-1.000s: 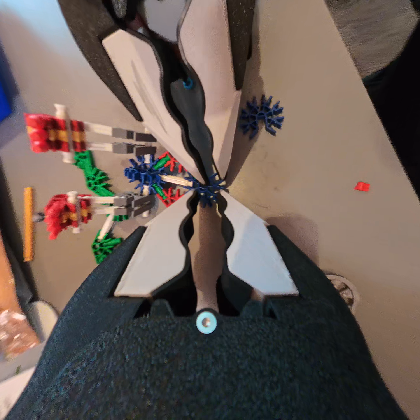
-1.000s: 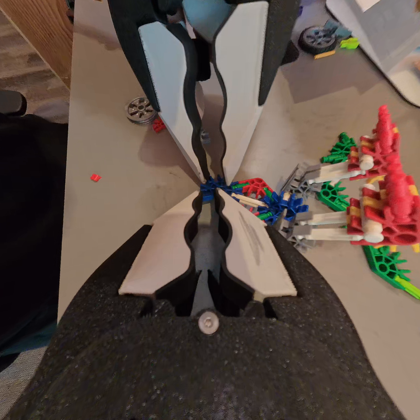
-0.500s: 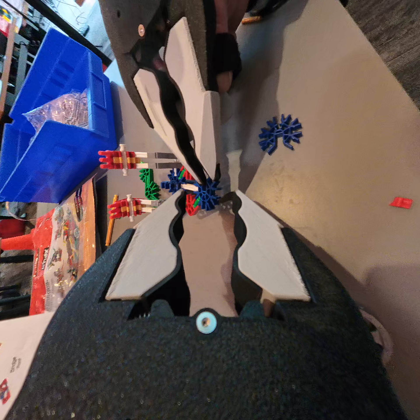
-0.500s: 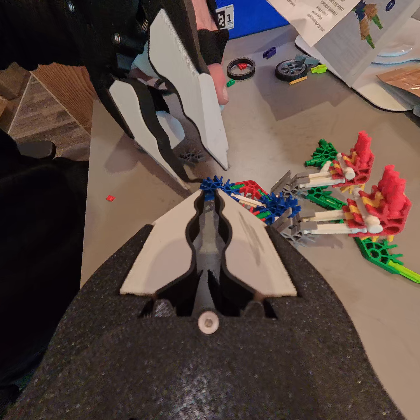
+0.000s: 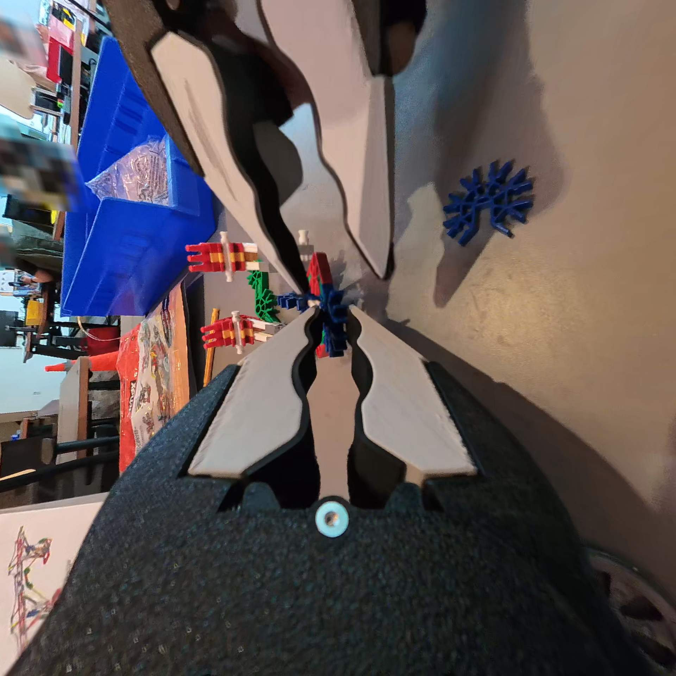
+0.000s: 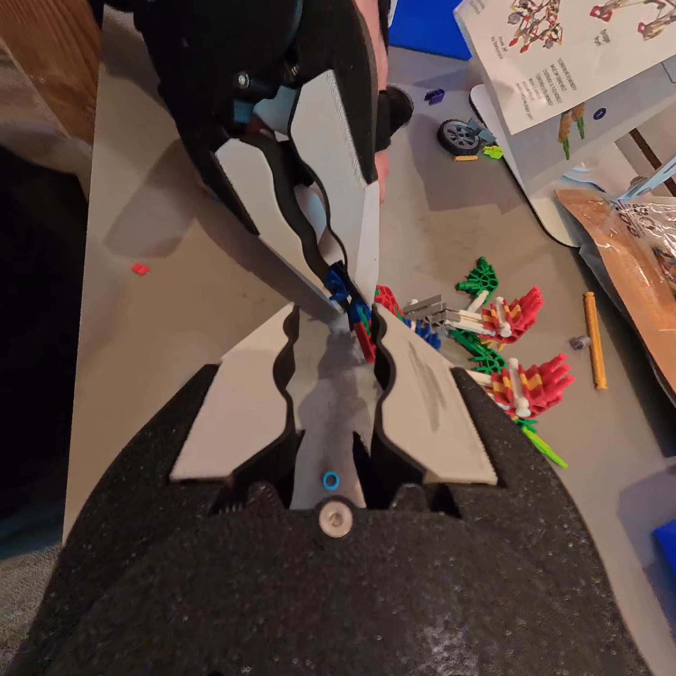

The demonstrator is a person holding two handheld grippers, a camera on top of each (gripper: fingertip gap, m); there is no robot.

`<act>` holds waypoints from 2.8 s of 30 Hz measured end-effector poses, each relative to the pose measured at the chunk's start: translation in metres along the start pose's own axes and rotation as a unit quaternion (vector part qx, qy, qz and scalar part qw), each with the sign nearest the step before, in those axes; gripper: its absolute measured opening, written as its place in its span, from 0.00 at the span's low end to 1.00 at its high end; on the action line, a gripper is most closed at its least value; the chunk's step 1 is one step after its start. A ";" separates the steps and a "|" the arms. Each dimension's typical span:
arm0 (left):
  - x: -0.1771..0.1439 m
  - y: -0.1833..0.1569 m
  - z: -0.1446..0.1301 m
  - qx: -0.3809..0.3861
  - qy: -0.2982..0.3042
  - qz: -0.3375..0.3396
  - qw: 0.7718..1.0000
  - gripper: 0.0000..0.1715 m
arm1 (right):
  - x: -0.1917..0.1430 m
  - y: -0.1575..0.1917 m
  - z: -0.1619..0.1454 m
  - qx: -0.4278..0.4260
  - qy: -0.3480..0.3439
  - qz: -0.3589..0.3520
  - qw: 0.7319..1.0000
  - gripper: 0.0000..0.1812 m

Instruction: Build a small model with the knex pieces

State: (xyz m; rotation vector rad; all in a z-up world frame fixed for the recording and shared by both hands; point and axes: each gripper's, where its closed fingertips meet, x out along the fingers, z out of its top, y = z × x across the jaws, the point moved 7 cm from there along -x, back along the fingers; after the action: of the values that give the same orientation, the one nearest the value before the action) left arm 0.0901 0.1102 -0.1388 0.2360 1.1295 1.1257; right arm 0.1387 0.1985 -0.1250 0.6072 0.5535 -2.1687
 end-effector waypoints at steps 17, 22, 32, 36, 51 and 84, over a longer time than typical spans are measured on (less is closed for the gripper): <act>0.003 -0.006 -0.001 -0.018 0.014 -0.064 0.998 0.06 | 0.019 -0.005 -0.008 -0.105 0.105 -0.021 0.989 0.09; 0.004 -0.001 -0.001 -0.037 0.014 -0.104 0.994 0.06 | 0.020 -0.005 -0.007 -0.108 0.119 -0.006 0.987 0.09; 0.010 0.008 -0.002 -0.045 0.021 -0.190 0.981 0.06 | 0.022 -0.005 -0.009 -0.103 0.125 0.007 0.987 0.08; 0.011 0.013 -0.002 -0.054 0.017 -0.234 0.970 0.06 | 0.022 -0.005 -0.009 -0.102 0.130 0.009 0.986 0.08; 0.021 0.027 -0.004 -0.083 -0.002 -0.360 0.929 0.06 | 0.020 -0.007 -0.012 -0.080 0.121 0.011 0.989 0.10; 0.005 0.035 -0.013 -0.310 -0.102 -0.317 0.890 0.01 | 0.000 -0.005 -0.011 -0.032 0.016 -0.049 0.998 0.09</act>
State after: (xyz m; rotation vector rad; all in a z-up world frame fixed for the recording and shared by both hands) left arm 0.0586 0.1254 -0.1248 -0.4810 0.5387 0.7866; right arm 0.1371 0.2077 -0.1331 0.5915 0.6796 -2.2271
